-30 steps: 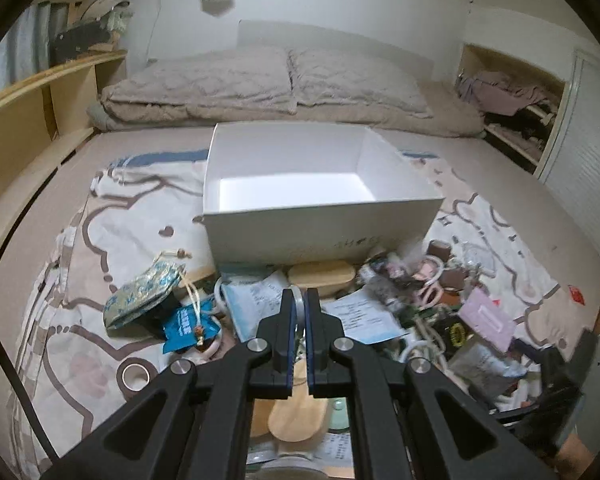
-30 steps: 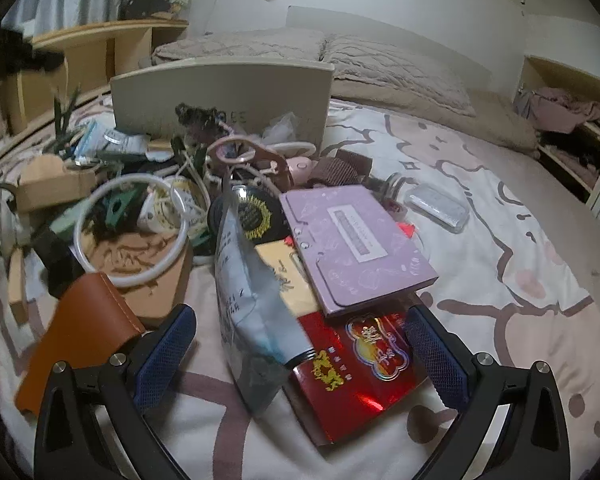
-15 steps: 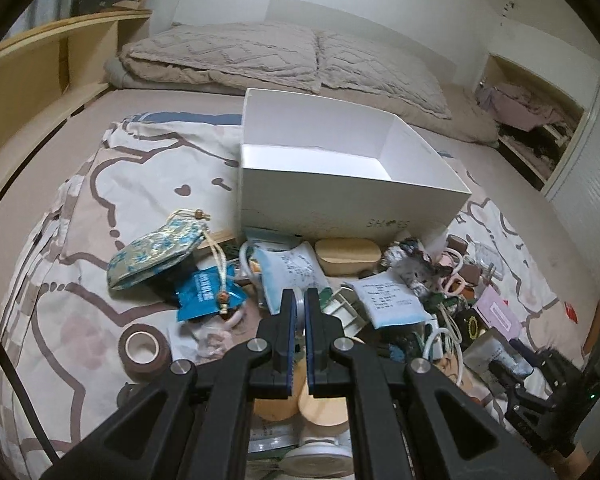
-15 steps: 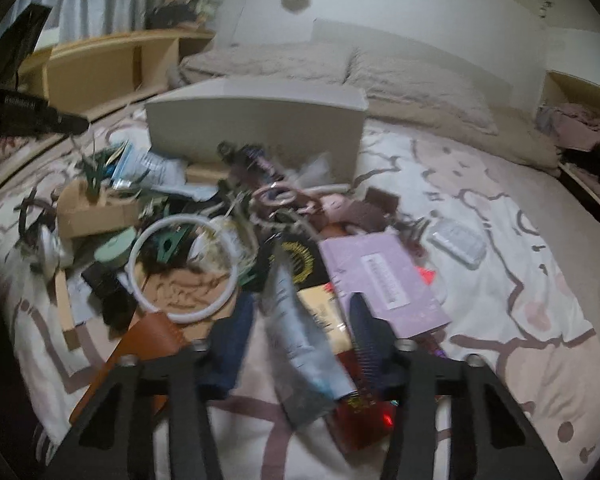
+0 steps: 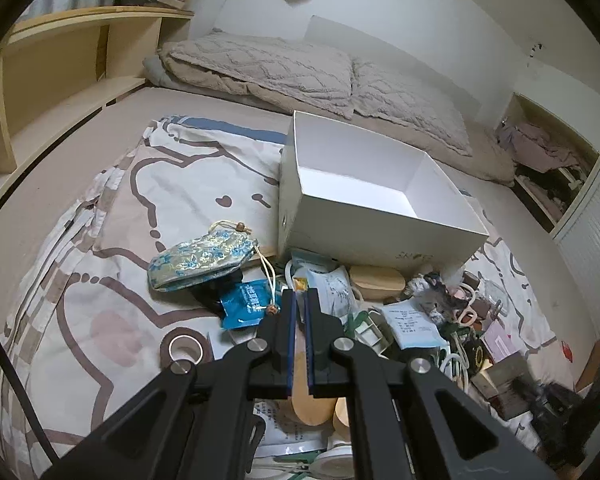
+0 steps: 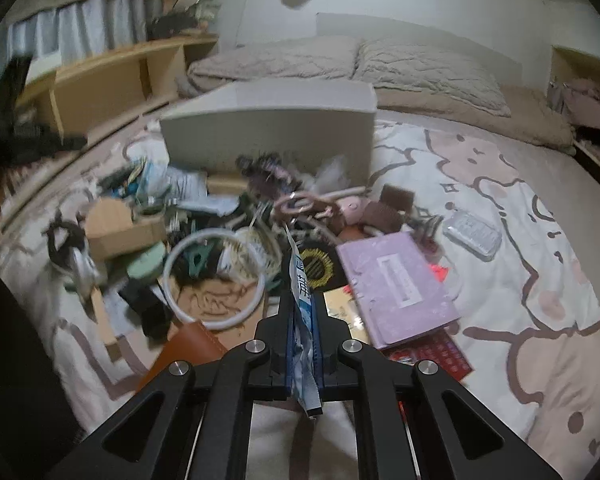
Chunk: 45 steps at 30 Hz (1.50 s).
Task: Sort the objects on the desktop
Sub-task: 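Lift the medicine packet with the right gripper and drop it on the open sheet, then lower the left gripper onto the green clothespin while the right gripper hovers over the packet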
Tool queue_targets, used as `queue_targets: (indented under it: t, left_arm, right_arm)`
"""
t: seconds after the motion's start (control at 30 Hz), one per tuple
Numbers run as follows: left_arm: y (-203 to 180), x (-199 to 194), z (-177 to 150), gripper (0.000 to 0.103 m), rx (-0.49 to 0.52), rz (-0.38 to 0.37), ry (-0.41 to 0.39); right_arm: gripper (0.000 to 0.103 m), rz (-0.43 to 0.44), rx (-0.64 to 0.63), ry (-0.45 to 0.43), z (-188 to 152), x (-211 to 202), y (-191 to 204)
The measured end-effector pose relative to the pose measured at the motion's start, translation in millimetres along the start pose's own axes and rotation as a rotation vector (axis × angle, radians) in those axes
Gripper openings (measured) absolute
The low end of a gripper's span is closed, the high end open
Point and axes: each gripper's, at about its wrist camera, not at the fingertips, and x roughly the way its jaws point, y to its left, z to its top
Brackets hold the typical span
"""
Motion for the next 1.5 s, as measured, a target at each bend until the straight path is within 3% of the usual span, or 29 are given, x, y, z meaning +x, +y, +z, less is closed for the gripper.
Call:
queue_targets:
  t: [0.2, 0.47, 0.6, 0.67, 0.7, 0.73, 0.77, 0.8, 0.93, 1.3, 1.5]
  left_arm:
    - [-12.2, 4.0, -4.1, 0.005, 0.045, -0.011, 0.012]
    - [-21.9, 16.8, -11.6, 0.005, 0.09, -0.007, 0.06]
    - [-23.8, 20.4, -13.0, 0.007, 0.1, 0.004, 0.069]
    - [-23.9, 22.8, -13.1, 0.013, 0.101, 0.011, 0.075]
    - [-24.0, 23.9, -13.2, 0.019, 0.1, 0.015, 0.077]
    - [-24.0, 25.4, -13.2, 0.021, 0.1, 0.019, 0.08]
    - [-24.2, 26.6, -13.5, 0.023, 0.102, 0.024, 0.082]
    - [-24.6, 27.6, -13.8, 0.024, 0.103, 0.027, 0.084]
    - [-26.2, 33.3, -15.2, 0.024, 0.125, 0.037, 0.097]
    - [-48.7, 51.9, -26.9, 0.031, 0.184, -0.023, 0.164]
    - [-58.7, 62.9, -31.0, 0.031, 0.19, -0.072, 0.206]
  right_arm:
    - [0.008, -0.027, 0.165, 0.001, 3.1, -15.6, -51.4]
    - [0.008, -0.039, 0.423, 0.079, -25.2, -10.3, -127.4]
    - [0.008, -0.114, 0.423, 0.121, -32.1, -5.8, -145.2]
    - [0.016, -0.147, 0.414, 0.126, -34.6, -6.1, -150.4]
    - [0.035, -0.171, 0.408, 0.128, -35.4, -6.4, -152.8]
    - [0.074, -0.199, 0.397, 0.133, -36.3, -6.4, -154.6]
    - [0.09, -0.231, 0.386, 0.133, -37.5, -6.7, -155.9]
    - [0.096, -0.254, 0.376, 0.118, -38.9, -8.8, -156.8]
    - [0.096, -0.302, 0.33, 0.115, -40.7, -9.7, -158.7]
    - [0.096, -0.304, 0.183, 0.17, -57.8, -2.1, -136.0]
    - [0.096, -0.294, 0.21, 0.194, -64.8, 8.6, -140.1]
